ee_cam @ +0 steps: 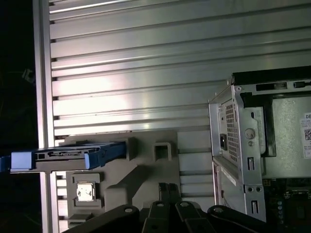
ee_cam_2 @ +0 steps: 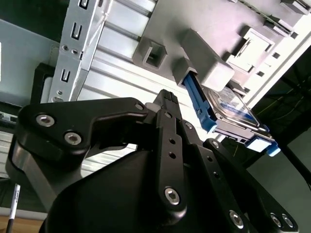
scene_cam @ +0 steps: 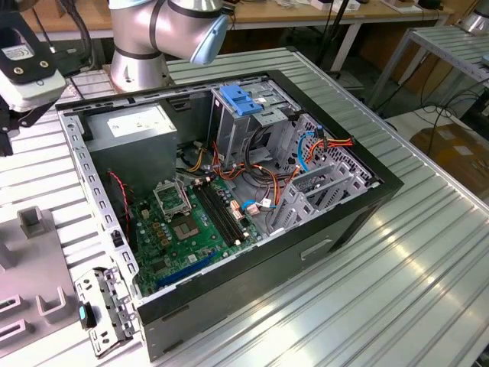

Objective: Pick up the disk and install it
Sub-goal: 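Reach for the disk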

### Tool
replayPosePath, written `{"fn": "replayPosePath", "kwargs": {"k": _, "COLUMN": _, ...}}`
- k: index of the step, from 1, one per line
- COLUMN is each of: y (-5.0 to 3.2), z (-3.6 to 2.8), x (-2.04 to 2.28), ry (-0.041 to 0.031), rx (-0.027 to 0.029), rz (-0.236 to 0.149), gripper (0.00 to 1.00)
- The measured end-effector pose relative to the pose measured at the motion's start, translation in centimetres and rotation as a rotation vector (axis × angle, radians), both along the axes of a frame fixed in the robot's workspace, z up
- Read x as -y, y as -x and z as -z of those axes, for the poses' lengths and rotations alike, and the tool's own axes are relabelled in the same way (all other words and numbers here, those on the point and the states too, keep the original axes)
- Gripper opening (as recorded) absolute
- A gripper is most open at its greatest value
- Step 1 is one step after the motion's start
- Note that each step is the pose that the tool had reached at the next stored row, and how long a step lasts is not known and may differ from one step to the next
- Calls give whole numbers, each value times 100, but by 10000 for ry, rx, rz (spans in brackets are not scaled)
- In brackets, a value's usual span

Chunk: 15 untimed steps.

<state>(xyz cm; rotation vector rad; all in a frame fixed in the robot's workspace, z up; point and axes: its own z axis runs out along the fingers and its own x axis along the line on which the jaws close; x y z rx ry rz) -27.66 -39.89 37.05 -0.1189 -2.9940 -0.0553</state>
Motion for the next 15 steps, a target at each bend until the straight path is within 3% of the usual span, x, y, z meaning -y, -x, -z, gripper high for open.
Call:
{"fn": "replayPosePath", "kwargs": {"k": 4, "y": 101, "z": 19, "x": 0, "ry": 0, "rx": -155, "rz": 0, "gripper": 11}}
{"fn": "replayPosePath", "kwargs": {"k": 10, "y": 218, "z": 41, "x": 0, "ry": 1, "rx": -308, "rz": 0, "gripper": 11}}
{"fn": "replayPosePath", "kwargs": {"k": 15, "y": 396, "z": 61, "x": -11, "ry": -1, "rx": -396, "rz": 0, "gripper": 11}}
